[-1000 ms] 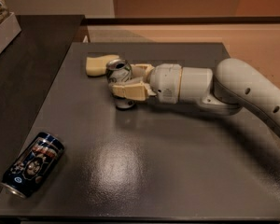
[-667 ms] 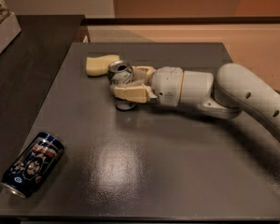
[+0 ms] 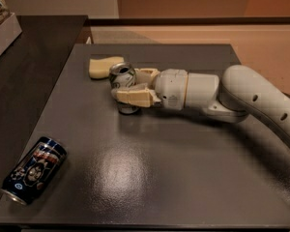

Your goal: Place 7up can upright

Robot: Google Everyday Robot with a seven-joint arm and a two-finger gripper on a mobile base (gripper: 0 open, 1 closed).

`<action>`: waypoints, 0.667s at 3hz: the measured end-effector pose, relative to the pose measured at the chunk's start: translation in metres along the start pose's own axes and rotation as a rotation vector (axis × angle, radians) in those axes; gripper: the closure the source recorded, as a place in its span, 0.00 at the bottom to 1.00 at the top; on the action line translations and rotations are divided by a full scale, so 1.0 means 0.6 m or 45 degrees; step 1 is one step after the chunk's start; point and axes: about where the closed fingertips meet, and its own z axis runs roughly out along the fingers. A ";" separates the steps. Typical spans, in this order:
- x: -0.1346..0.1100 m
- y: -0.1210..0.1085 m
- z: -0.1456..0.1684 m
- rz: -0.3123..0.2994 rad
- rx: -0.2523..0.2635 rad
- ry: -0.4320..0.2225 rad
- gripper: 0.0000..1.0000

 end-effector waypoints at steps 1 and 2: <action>-0.001 0.002 0.003 -0.001 -0.005 0.000 0.00; -0.001 0.002 0.003 -0.002 -0.005 0.000 0.00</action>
Offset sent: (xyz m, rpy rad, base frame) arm -0.0008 0.0020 0.0004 -0.0004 -0.0007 0.0038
